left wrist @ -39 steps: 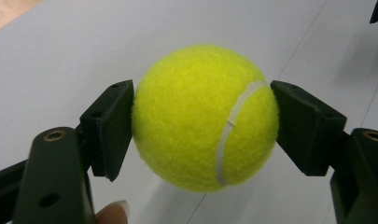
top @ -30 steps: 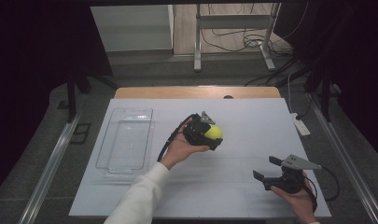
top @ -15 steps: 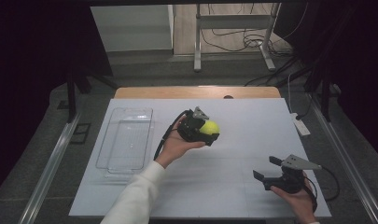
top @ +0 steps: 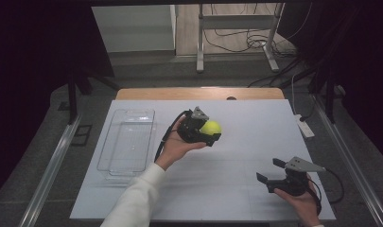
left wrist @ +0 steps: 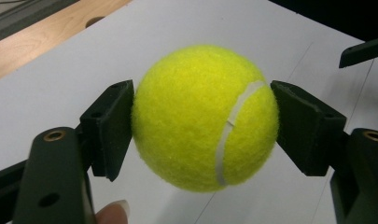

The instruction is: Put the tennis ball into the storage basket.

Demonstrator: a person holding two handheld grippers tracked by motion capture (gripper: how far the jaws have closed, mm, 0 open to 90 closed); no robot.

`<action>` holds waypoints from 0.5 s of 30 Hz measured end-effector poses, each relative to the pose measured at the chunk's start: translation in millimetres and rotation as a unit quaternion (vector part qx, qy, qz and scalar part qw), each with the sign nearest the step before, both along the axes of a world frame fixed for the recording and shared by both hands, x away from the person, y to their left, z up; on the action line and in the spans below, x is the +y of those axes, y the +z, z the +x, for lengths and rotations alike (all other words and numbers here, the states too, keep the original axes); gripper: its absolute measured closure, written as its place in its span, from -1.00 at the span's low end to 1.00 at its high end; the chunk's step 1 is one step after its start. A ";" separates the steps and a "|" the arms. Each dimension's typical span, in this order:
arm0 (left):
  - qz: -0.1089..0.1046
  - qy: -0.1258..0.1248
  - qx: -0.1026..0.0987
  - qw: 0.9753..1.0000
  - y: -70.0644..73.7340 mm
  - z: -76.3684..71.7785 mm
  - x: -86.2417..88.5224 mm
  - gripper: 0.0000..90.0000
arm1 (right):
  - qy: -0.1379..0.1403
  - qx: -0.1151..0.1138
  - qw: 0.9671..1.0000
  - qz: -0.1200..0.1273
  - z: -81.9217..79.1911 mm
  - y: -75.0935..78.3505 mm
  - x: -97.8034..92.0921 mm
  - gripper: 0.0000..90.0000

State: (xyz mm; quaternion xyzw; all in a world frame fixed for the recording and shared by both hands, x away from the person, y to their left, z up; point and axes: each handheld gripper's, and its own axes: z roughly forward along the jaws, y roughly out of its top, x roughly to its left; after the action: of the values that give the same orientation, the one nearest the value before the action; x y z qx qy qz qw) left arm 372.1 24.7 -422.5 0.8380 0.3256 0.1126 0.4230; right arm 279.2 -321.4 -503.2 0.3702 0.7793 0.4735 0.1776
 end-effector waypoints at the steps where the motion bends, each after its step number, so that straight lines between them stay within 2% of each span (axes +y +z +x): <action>1: -0.001 -0.001 0.000 1.000 0.8 -0.2 0.8 -0.41 | 0.000 -0.001 1.000 0.000 -0.1 0.1 0.0 -0.80; 15: -0.025 0.003 -0.013 1.000 12.0 -4.8 14.8 -0.41 | -0.001 0.000 1.000 0.002 -0.1 0.5 0.2 -0.80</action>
State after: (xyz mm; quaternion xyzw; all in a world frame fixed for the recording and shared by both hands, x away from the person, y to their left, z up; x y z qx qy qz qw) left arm 367.3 39.5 -410.5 0.8246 0.3256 0.1162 0.4477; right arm 279.1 -321.2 -502.6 0.3709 0.7779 0.4752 0.1773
